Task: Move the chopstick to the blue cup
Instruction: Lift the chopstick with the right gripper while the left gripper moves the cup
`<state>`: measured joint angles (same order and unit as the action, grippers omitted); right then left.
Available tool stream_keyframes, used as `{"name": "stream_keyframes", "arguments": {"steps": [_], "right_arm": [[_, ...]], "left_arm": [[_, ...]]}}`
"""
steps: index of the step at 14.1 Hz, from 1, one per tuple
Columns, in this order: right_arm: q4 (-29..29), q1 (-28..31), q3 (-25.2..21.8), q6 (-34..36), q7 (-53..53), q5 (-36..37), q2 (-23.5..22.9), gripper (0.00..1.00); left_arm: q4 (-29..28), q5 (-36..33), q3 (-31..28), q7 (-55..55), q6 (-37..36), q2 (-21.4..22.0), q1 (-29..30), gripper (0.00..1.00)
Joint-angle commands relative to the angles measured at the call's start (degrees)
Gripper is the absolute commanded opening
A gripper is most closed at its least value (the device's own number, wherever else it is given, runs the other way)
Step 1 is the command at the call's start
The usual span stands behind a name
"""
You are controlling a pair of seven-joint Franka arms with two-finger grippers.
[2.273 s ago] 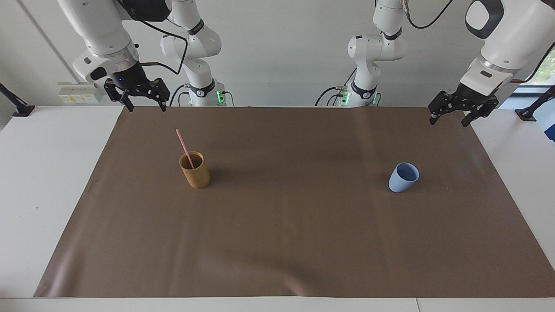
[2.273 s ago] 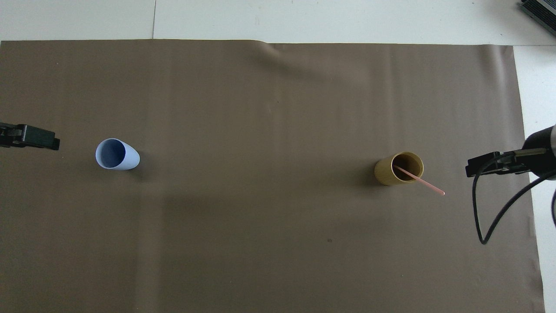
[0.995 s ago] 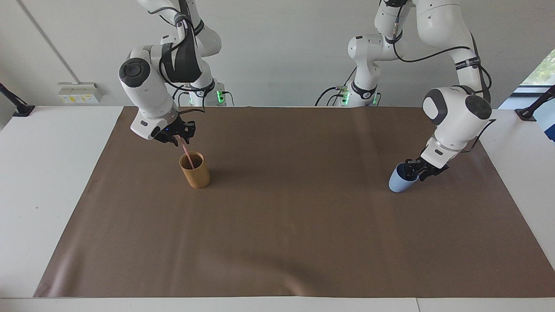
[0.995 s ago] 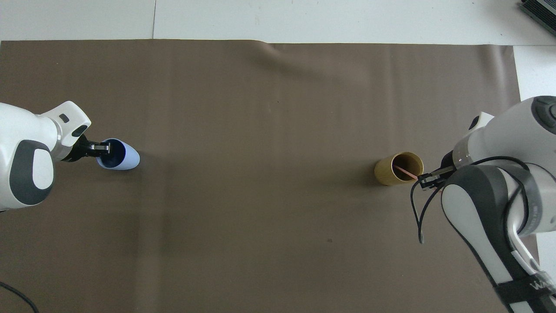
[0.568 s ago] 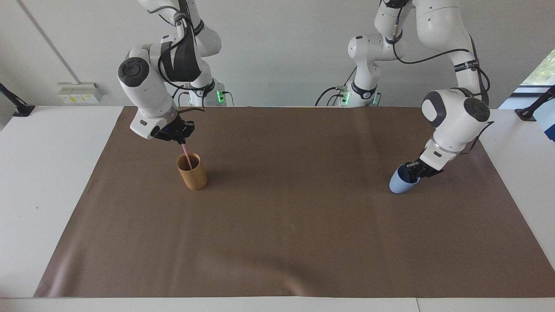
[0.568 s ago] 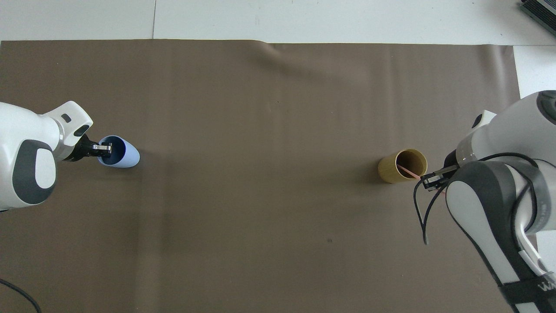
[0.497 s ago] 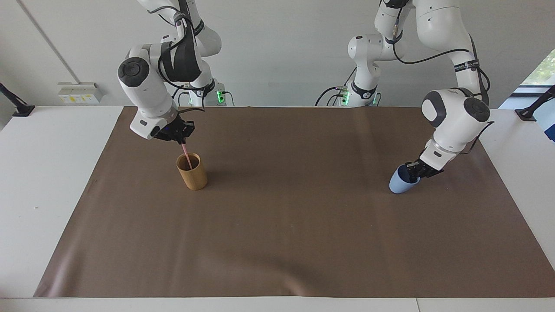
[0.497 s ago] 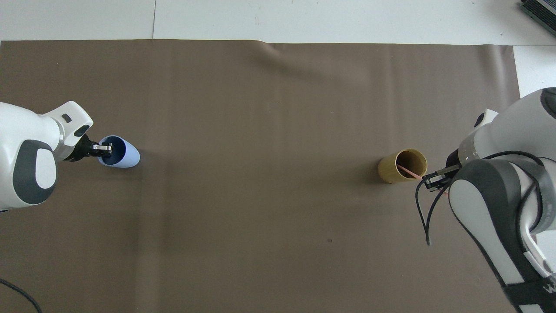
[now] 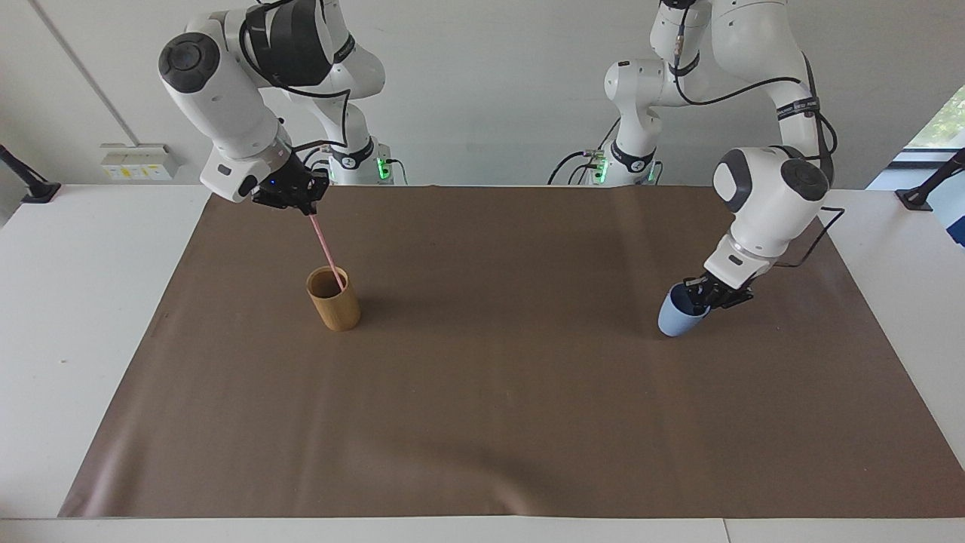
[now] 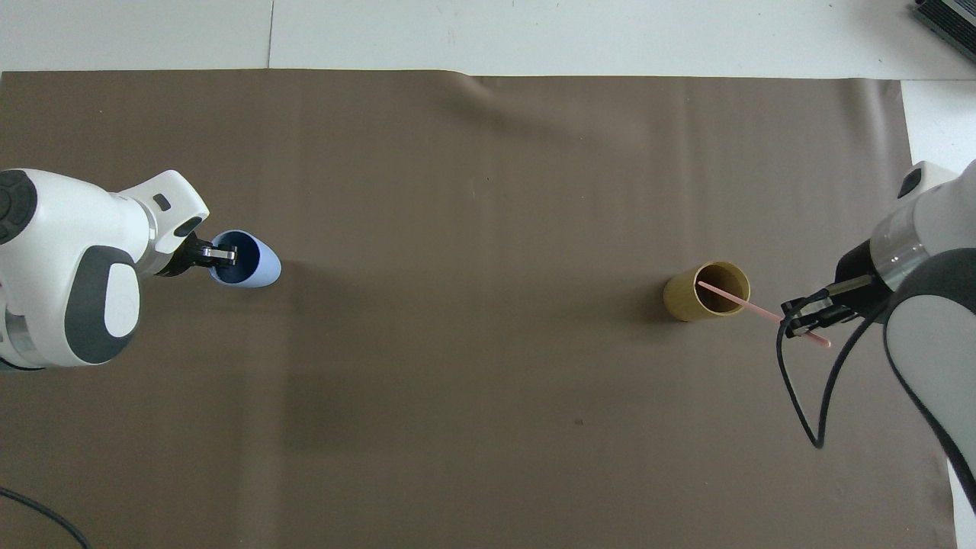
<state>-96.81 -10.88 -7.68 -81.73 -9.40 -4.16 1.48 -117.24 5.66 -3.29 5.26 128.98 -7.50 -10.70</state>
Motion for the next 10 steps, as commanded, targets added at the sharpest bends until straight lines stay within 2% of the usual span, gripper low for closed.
{"name": "stream_keyframes", "arguments": {"steps": [1,3,7,10], "right_arm": [[6.62,0.59,0.12,5.51,3.93,-1.38,-0.52,0.00],[7.07,-0.28,0.64,6.05,8.76,-1.82,-0.43,0.00],[6.19,-1.42,3.79,3.51,19.48,-7.09,0.19,0.00],[3.92,-5.46,4.51,0.61,25.83,-7.18,0.10,0.00]], "left_arm": [[0.00,-1.17,-0.93,-8.66,-0.22,0.73,-7.03,0.00],[0.00,-1.61,-0.93,-17.25,-0.48,0.91,-13.08,0.00],[2.28,-4.06,-0.75,-34.75,-1.45,0.12,-24.08,0.00],[3.77,-4.51,-0.49,-40.67,-1.10,0.03,-28.57,0.00]]}}
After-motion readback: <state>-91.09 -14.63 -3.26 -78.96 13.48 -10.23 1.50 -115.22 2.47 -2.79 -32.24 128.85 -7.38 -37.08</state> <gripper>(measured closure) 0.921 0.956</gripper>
